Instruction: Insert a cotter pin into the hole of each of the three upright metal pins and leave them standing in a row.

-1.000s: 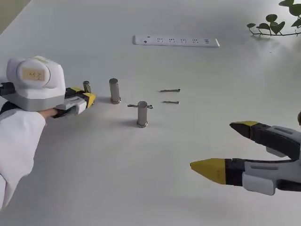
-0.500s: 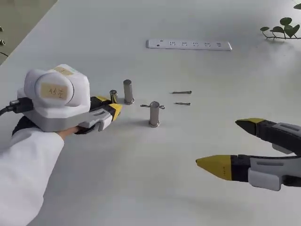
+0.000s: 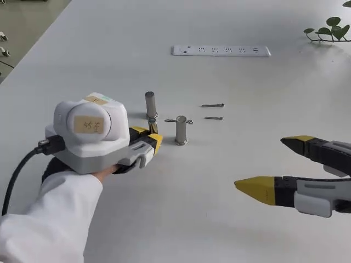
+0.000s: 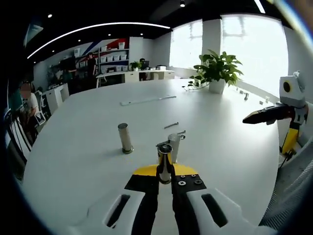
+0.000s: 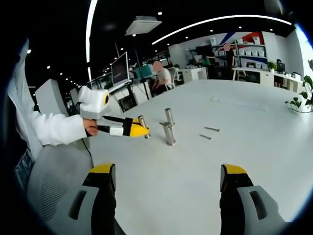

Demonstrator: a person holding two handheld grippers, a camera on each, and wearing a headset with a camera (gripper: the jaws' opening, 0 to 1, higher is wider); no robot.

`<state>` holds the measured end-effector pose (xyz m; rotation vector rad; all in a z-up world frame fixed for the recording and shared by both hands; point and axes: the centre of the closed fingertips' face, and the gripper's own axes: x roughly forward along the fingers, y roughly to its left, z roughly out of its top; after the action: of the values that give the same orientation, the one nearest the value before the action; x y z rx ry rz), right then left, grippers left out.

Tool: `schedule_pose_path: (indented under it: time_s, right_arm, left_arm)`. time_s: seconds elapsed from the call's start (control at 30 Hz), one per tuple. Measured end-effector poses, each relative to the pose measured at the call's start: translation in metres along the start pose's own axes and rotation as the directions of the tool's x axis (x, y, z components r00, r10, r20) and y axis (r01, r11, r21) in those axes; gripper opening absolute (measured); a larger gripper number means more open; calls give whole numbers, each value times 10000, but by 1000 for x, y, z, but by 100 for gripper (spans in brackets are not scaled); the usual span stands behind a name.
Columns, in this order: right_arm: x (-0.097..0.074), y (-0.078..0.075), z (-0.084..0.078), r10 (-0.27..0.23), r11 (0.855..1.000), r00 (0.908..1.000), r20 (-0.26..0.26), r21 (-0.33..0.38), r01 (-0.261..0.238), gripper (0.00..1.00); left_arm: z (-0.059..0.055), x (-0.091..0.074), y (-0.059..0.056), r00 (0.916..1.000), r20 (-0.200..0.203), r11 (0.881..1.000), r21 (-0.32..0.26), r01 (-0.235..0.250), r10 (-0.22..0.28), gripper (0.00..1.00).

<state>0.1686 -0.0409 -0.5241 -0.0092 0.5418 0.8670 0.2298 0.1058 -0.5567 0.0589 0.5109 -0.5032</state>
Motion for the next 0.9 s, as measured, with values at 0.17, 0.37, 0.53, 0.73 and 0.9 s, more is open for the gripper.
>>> schedule_pose_path:
  time_s: [0.17,0.37,0.53,0.73,0.9]
  right_arm:
    - [-1,-2,0,-65,10000,10000,-12,3,65,86]
    - [0,2,1,-15,9999,10000,27,-141,15,86]
    - [-1,-1,1,-111,9999,9999,30,-74,112,86]
    - [-3,-4,-1,-224,9997,9997,-37,-137,223,86]
    - [-4,-6,-1,-250,9996,9997,-54,-159,249,86]
  left_arm:
    - [-8,7,-19,9993,-193,9986,412,335,-328,7]
    - [-14,12,-34,9984,-358,9968,650,465,-442,7]
    - [-20,13,-35,9986,-482,9986,476,244,-221,7]
    - [-23,13,-40,9984,-540,9991,365,202,-182,7]
    - [-26,16,-40,9978,-666,9994,338,96,-74,7]
